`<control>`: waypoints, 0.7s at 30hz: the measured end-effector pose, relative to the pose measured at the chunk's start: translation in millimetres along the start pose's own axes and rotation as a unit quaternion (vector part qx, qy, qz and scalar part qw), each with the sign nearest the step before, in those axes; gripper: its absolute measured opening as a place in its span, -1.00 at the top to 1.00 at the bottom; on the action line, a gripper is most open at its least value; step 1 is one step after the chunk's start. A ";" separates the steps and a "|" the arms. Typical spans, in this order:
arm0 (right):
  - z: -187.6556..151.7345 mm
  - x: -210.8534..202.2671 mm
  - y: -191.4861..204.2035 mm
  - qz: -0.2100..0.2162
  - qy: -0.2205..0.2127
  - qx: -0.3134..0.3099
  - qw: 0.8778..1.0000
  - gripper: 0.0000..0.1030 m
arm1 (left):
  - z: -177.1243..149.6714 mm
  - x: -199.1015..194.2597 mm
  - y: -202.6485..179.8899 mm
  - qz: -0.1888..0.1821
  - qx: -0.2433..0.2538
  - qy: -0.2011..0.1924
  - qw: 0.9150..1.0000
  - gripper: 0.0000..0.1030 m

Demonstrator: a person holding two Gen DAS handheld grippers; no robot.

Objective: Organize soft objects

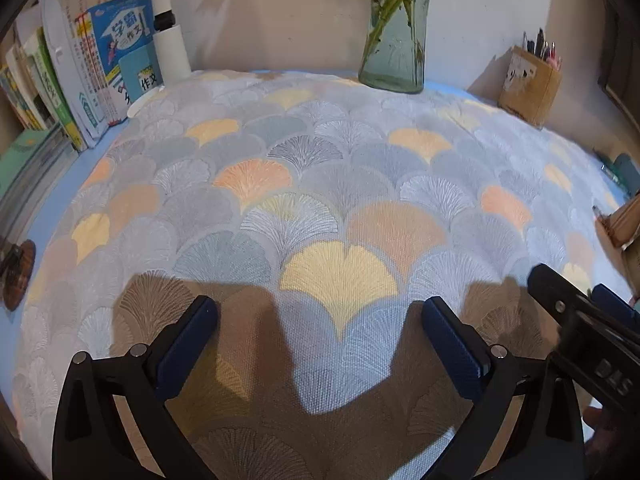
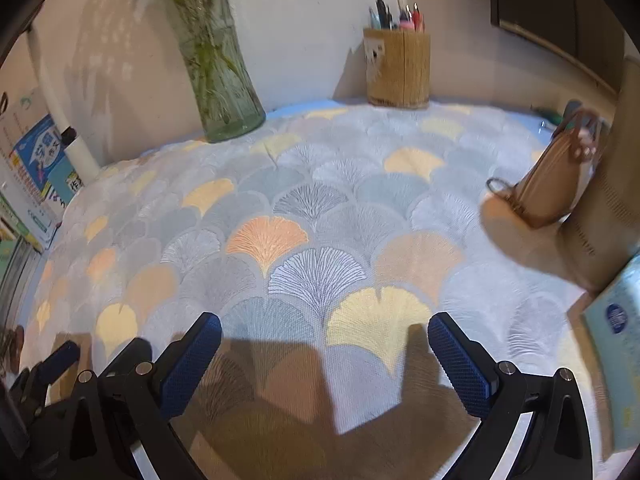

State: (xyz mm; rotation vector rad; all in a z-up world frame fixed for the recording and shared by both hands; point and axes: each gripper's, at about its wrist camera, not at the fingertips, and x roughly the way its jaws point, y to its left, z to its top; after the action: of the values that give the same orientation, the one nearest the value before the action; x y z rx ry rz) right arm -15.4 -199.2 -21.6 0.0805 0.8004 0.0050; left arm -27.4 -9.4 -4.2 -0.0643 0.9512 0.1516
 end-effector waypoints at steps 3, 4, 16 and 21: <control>-0.5 8.2 -2.0 -0.001 -0.001 0.009 1.000 -1.00 | 0.7 1.6 2.4 -0.007 -0.005 0.001 1.000 -0.99; -0.1 8.9 -1.2 -0.002 -0.001 0.009 1.000 -1.00 | 0.9 1.6 1.9 -0.006 -0.004 0.000 1.000 -0.99; -1.3 7.5 -3.6 0.002 -0.004 0.012 1.000 -1.00 | 1.5 1.1 1.7 -0.008 -0.006 0.001 1.000 -0.99; -1.4 7.5 -3.8 0.002 -0.004 0.013 1.000 -1.00 | 1.7 1.1 1.8 -0.008 -0.006 0.001 1.000 -0.99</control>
State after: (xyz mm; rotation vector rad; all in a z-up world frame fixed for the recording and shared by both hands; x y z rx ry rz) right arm -11.3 -202.6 -28.2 0.1060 0.7931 -0.0015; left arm -25.7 -7.3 -4.1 -0.0827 0.9510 0.1417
